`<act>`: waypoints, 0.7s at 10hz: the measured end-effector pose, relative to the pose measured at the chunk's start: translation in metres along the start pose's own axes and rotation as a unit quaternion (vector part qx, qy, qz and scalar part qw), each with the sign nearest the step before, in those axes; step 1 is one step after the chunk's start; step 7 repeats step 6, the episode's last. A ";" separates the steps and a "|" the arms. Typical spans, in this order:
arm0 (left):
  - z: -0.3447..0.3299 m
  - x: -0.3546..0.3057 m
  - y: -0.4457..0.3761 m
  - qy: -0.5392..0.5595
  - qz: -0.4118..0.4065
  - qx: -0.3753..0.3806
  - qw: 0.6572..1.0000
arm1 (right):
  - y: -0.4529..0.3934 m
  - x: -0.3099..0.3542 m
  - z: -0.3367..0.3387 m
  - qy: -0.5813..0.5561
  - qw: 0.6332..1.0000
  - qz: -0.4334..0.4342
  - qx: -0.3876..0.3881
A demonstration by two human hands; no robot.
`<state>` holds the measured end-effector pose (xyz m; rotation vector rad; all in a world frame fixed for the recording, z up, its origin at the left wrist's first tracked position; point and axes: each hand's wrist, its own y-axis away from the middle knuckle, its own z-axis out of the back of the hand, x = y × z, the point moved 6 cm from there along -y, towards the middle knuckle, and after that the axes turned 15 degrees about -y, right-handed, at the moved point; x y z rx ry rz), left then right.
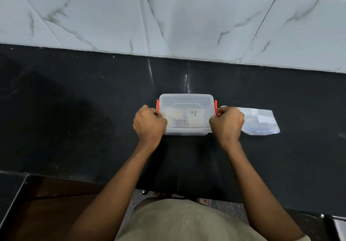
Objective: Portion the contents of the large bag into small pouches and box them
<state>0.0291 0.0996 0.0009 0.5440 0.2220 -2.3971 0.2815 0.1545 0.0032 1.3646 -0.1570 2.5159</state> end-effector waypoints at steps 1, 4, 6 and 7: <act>-0.001 0.002 0.001 0.005 0.000 -0.002 1.000 | -0.004 -0.009 -0.003 0.007 1.000 0.004 0.012; -0.016 -0.001 0.007 -0.005 -0.096 -0.002 0.995 | 0.030 -0.005 -0.027 0.118 0.983 0.131 0.052; -0.029 -0.003 0.013 0.024 -0.176 0.008 0.984 | 0.031 -0.008 -0.025 0.168 0.971 0.152 0.080; -0.029 -0.003 0.013 0.024 -0.176 0.008 0.984 | 0.031 -0.008 -0.025 0.168 0.971 0.152 0.080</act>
